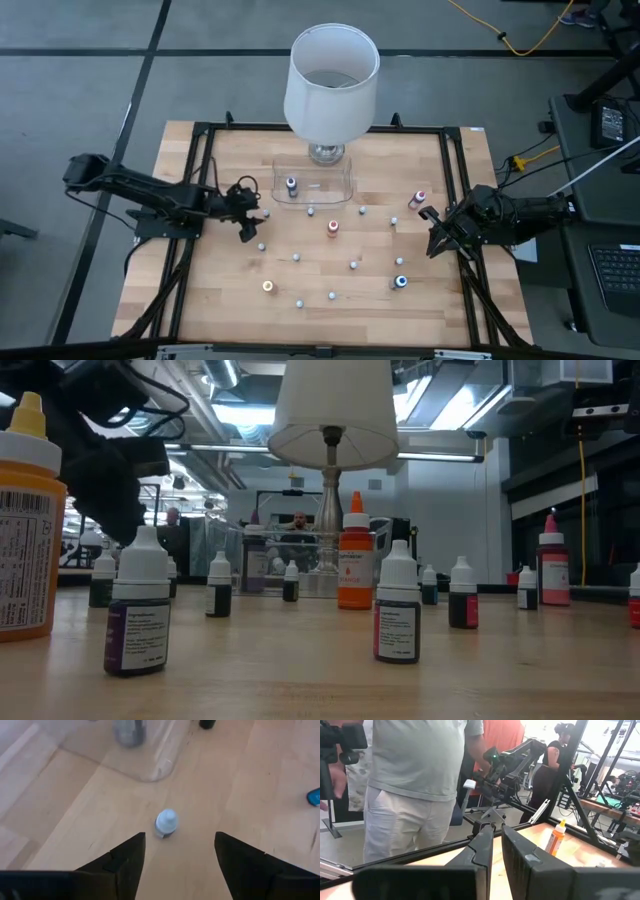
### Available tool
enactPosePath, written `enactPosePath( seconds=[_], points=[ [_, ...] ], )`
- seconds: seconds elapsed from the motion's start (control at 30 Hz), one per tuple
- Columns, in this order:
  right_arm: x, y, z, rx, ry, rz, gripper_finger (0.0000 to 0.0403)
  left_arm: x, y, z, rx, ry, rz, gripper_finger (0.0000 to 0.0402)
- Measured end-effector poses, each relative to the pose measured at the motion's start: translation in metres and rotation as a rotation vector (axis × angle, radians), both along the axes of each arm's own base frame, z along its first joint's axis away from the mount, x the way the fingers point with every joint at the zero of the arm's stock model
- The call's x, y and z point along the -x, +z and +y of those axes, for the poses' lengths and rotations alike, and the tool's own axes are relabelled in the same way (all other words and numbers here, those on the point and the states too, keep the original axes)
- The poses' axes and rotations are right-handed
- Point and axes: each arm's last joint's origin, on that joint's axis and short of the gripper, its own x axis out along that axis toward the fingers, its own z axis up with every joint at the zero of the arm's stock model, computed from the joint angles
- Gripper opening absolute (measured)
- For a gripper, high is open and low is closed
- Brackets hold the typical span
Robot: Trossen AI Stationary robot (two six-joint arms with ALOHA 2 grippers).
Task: Pick & Place food coloring
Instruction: Put the top small red food coloring bottle into the container
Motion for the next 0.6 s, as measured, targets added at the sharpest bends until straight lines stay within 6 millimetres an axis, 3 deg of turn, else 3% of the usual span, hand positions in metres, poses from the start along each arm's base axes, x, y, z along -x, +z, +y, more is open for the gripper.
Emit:
enactPosePath(
  seconds=[0.3, 0.6],
  points=[
    [0.0, 0.0, 0.0, 0.0, 0.0, 0.0, 0.0044, -0.012, -0.015, 0.0, -0.037, 0.017, 0.045, 0.0224],
    [0.0, 0.0, 0.0, 0.0, 0.0, 0.0, 0.0044, -0.018, -0.014, -0.001, -0.031, 0.02, -0.002, 0.0195]
  ],
)
